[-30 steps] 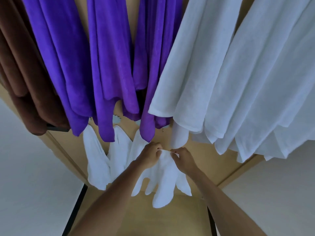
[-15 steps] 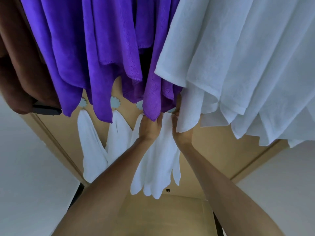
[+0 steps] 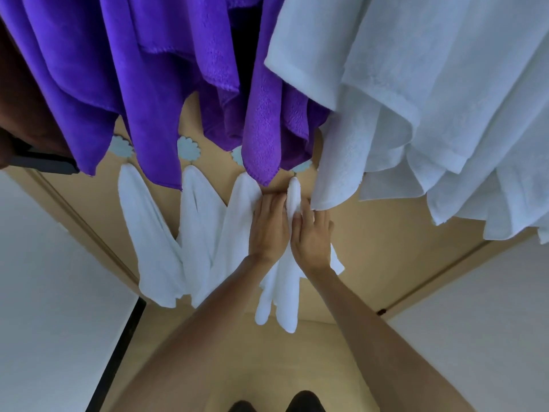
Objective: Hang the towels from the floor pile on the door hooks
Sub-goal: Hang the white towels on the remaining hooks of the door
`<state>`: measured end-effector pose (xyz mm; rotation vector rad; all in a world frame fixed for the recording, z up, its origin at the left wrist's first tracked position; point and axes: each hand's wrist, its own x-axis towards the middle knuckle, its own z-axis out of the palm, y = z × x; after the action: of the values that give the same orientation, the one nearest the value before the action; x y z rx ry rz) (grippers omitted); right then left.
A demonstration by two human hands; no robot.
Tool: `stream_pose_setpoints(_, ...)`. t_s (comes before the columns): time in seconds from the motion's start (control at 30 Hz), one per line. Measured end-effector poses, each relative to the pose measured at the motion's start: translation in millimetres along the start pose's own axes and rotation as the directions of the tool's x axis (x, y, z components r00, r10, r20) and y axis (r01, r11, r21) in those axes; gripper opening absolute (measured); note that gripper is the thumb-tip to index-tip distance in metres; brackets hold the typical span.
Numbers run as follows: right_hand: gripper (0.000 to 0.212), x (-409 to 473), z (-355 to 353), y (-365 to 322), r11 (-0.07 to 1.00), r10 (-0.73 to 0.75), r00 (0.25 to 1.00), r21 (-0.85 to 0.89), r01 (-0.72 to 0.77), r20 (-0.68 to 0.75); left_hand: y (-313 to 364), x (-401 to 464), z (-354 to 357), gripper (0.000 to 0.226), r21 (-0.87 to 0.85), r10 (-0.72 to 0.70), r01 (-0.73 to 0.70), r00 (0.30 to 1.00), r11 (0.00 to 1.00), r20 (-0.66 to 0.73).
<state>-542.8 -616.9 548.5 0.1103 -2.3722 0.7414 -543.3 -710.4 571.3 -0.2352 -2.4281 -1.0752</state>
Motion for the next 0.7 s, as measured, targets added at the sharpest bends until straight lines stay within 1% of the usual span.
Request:
stream_pose_setpoints(0.07,0.035,-18.4,4.1,5.5,1.000,-0.005,0.997,0.028,0.003,0.073,-4.1,-12.5,4.8,0.063,-0.019,-0.050,0.051,0.997,0.999,0.060)
stream_pose_setpoints(0.17,0.055,-44.4,10.9,16.7,0.996,0.002,0.975,0.090,-0.022,0.224,-17.1,-35.4,13.9,0.067,-0.001,-0.039,0.040,0.990,0.999,0.136)
stream_pose_setpoints(0.2,0.060,-52.9,15.3,22.0,0.992,0.012,0.964,0.116,-0.045,0.265,-23.8,-43.5,18.3,0.069,-0.015,-0.061,0.065,0.982,0.998,0.179)
stream_pose_setpoints(0.27,0.066,-71.7,25.8,32.2,0.981,0.040,0.940,0.164,-0.100,0.339,-42.4,-60.8,29.7,0.070,0.048,-0.078,0.068,0.965,0.996,0.250)
stream_pose_setpoints(0.33,0.066,-87.6,39.9,43.3,0.969,0.055,0.916,0.200,-0.146,0.398,-64.8,-75.7,42.9,0.069,0.116,-0.086,0.053,0.950,0.992,0.300)
stream_pose_setpoints(0.43,0.063,-102.7,57.1,56.2,0.923,0.093,0.866,0.283,-0.259,0.491,-88.9,-92.0,58.0,0.071,0.076,-0.159,0.141,0.922,0.987,0.354)
stream_pose_setpoints(0.5,0.060,-111.0,67.7,63.7,0.905,0.099,0.841,0.303,-0.298,0.531,-101.2,-102.4,66.4,0.065,0.026,-0.197,0.203,0.903,0.979,0.382)
stream_pose_setpoints(0.57,0.057,-123.2,79.4,72.2,0.898,0.118,0.811,0.287,-0.333,0.574,-112.7,-114.6,73.2,0.058,-0.026,-0.222,0.256,0.879,0.966,0.421)
stream_pose_setpoints(0.67,0.056,-142.6,90.5,86.5,0.868,0.179,0.723,0.239,-0.435,0.667,-126.0,-131.2,79.8,0.064,0.081,-0.208,0.192,0.869,0.978,0.450)
stream_pose_setpoints(0.7,0.053,-149.1,91.4,90.0,0.869,0.201,0.682,0.193,-0.455,0.704,-128.7,-135.5,80.6,0.066,0.101,-0.224,0.200,0.851,0.975,0.475)
